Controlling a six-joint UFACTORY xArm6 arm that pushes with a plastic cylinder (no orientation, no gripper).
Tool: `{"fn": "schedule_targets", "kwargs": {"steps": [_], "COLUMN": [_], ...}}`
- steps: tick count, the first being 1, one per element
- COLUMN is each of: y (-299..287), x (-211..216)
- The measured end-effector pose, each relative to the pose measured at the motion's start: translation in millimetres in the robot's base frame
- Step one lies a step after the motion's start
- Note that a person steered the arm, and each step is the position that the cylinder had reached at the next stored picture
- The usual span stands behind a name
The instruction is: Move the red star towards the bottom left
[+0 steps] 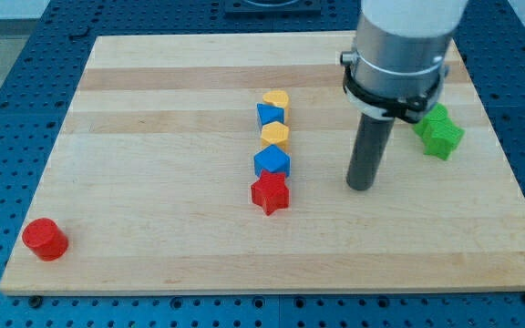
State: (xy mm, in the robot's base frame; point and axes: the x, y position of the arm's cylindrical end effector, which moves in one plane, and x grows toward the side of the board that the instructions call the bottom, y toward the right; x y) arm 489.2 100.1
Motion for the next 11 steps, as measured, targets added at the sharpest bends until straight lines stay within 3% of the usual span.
{"fn": "schedule_targets", "kwargs": {"steps": [3, 5, 8, 9, 11], "y": [-79, -170, -241, -257, -200], "x": [19, 23, 34, 35, 38]}}
